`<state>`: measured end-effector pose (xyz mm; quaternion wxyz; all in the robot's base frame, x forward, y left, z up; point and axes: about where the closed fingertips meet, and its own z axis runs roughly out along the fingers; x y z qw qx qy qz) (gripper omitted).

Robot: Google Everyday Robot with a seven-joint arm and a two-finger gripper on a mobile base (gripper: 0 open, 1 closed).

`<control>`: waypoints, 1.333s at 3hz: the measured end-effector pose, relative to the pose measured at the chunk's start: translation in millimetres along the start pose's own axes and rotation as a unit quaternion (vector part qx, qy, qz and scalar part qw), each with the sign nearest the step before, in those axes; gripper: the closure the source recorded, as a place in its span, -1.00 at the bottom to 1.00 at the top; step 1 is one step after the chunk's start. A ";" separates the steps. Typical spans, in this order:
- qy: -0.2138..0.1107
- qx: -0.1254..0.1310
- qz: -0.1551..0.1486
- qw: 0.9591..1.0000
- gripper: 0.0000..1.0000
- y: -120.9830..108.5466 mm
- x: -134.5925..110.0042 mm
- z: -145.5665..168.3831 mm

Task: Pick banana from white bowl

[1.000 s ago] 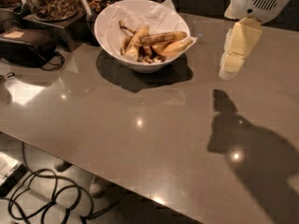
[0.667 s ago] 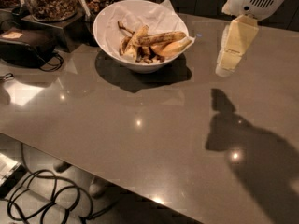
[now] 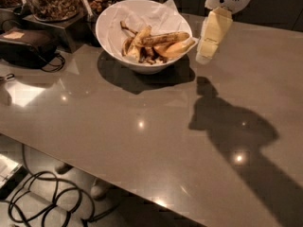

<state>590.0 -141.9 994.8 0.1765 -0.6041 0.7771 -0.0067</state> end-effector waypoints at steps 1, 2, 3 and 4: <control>0.005 -0.004 -0.010 1.000 -1.00 -24.5 -25.6 16.2; 0.013 0.000 -0.016 1.000 -1.00 -45.7 -46.0 32.6; 0.023 0.006 -0.028 0.999 -1.00 -62.0 -64.9 48.9; 0.031 0.011 -0.034 0.999 -0.88 -75.7 -78.7 64.2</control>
Offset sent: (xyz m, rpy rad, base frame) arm 0.0688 0.0409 -0.0112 -0.1103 0.1219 0.0422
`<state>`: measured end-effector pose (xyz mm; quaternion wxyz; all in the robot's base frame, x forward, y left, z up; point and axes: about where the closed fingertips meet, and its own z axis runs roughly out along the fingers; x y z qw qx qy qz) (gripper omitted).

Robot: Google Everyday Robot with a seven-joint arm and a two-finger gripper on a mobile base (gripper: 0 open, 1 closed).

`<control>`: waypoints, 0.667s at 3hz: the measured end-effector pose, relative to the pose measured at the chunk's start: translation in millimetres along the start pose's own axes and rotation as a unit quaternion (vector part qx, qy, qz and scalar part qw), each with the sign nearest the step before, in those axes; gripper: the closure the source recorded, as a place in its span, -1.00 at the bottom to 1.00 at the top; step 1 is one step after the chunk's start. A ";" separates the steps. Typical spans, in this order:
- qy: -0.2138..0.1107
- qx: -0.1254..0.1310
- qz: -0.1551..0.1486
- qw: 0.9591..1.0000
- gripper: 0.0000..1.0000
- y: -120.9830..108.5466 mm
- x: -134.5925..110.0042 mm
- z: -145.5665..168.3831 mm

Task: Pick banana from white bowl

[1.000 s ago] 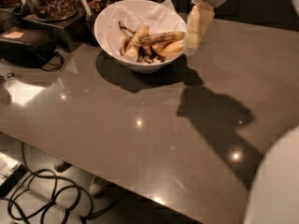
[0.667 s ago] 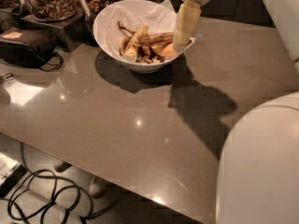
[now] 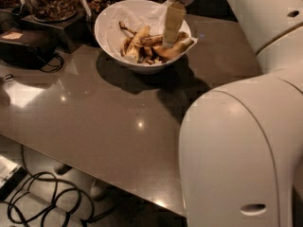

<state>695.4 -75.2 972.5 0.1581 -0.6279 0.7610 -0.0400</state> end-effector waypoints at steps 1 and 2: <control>0.010 -0.002 -0.006 1.000 -0.72 -6.5 -9.4 14.6; 0.024 -0.014 -0.018 0.999 -0.58 -4.4 -19.2 31.7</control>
Offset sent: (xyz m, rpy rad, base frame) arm -0.0200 0.0131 -0.0400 -0.1578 0.2263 0.0457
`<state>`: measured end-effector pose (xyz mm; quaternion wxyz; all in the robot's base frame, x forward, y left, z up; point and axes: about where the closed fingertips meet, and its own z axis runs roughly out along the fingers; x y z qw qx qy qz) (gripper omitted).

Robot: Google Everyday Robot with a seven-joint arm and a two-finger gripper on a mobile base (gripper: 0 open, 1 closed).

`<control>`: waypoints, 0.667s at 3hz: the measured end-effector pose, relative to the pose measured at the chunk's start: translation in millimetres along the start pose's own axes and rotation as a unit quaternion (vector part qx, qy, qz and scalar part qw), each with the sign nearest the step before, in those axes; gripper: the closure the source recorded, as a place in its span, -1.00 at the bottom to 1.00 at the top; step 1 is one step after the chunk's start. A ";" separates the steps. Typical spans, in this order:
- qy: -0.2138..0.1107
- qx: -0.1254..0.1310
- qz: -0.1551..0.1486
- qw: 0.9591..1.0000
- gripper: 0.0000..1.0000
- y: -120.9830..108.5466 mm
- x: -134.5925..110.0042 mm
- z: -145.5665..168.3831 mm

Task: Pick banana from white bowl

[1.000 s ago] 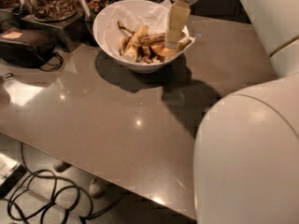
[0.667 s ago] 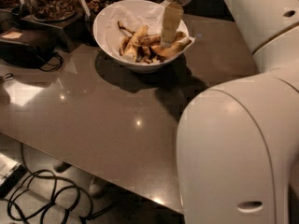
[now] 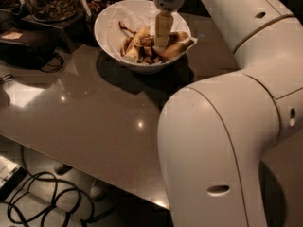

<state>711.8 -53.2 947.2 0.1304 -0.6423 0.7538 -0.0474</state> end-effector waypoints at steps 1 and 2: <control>0.014 -0.019 -0.008 1.000 -0.48 7.1 -4.7 18.4; 0.027 -0.038 -0.010 0.999 -0.46 14.1 -3.1 35.8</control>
Offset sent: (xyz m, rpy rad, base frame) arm -0.0451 -0.0090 -0.0544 -0.1340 0.2684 0.0134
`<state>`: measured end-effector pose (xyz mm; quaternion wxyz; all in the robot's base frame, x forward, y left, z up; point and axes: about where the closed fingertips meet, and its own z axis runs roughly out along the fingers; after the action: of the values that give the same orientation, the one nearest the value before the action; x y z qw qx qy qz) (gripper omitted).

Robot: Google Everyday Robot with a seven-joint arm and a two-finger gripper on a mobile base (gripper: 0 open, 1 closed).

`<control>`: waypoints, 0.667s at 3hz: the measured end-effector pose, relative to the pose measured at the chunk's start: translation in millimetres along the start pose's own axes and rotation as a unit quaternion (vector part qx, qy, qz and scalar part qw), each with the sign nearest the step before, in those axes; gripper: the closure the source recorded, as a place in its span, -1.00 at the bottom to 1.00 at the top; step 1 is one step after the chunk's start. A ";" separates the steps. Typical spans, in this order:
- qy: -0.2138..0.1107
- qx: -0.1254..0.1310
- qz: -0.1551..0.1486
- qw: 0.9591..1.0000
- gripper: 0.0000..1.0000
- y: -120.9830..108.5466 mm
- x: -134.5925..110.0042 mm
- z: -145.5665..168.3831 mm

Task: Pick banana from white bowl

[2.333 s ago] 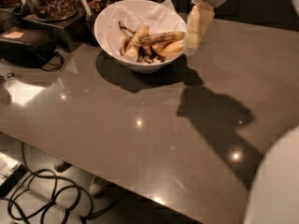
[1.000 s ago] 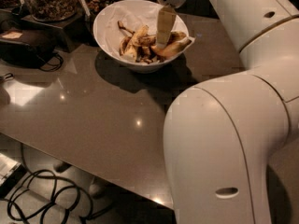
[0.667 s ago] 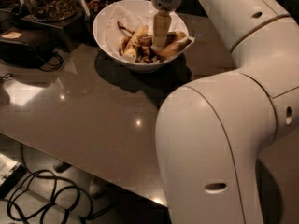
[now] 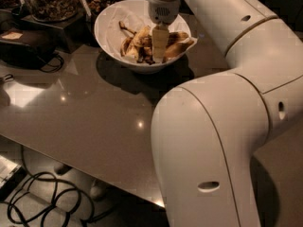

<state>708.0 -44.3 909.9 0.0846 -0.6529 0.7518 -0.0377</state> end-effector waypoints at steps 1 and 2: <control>0.011 -0.004 -0.005 1.000 -0.07 4.4 2.2 6.7; 0.018 -0.002 -0.018 1.000 0.36 11.0 0.5 5.2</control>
Offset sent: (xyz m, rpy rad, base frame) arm -0.0499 -0.0089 -0.0039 -0.1077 0.0957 0.0536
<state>698.1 -42.9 902.9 0.0690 -0.6657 0.7414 -0.0491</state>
